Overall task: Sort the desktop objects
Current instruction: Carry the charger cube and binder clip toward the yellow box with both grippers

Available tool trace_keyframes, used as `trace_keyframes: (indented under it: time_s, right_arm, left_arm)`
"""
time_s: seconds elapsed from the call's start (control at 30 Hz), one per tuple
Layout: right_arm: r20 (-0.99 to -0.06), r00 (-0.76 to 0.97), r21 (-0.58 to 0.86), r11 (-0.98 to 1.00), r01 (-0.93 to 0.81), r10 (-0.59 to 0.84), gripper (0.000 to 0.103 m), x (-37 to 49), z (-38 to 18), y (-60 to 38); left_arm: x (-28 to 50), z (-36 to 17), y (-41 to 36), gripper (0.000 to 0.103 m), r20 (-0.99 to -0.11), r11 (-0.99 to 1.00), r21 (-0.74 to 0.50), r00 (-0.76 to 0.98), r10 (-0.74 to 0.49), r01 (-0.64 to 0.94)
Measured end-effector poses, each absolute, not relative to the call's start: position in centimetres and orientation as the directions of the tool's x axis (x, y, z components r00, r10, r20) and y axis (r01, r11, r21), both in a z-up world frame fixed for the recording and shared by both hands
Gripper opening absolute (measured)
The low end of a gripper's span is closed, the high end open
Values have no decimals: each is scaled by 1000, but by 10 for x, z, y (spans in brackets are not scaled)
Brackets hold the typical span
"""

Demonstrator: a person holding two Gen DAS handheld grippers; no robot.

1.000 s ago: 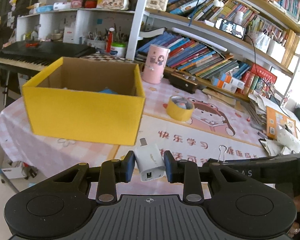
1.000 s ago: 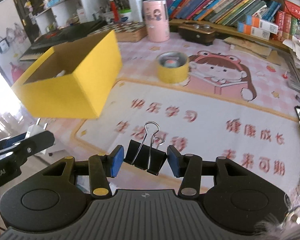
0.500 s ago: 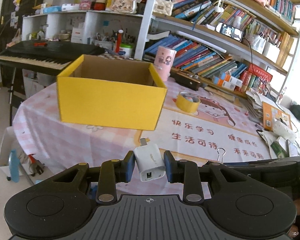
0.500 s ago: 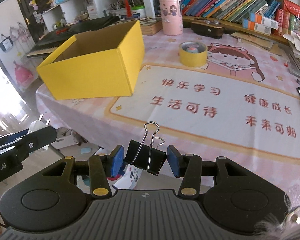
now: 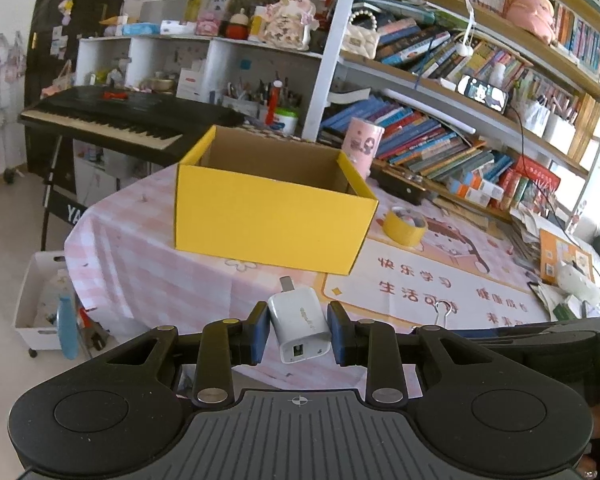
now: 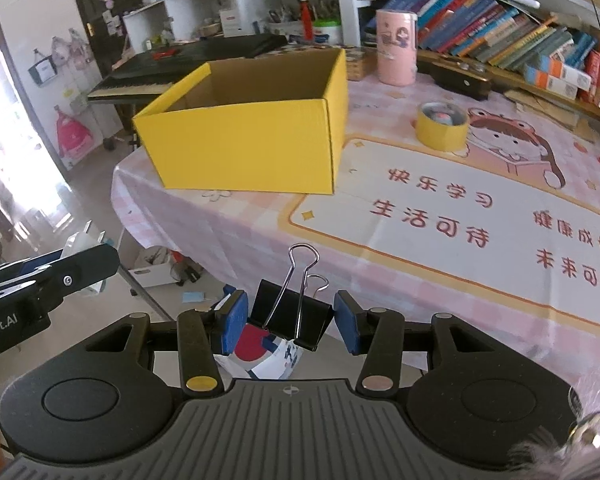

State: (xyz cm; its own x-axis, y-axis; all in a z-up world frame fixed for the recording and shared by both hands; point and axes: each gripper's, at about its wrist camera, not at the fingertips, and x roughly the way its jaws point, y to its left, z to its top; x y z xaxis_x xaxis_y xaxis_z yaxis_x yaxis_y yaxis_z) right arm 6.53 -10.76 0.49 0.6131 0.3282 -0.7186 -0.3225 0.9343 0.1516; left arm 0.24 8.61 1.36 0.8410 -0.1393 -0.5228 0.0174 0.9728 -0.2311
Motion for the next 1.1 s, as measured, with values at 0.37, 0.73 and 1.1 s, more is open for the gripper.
trace_keyframes:
  time_s: [0.37,0.73,1.1]
  right_arm:
    - [-711,622,144,934,-327,328,45,63,8,-97]
    - [-721,608,153,932,-328,333,45,76,6,-91]
    - [-664,640,156,908,-388,387,45,126,20,-84]
  left_arm:
    - [3,16,94,30,-505,974,-226,852,-138,24]
    - [14,14,94,30,-525,975,-220,840,-137,21]
    - [55,26,99,30,-486,982,-183,872,-56,-39]
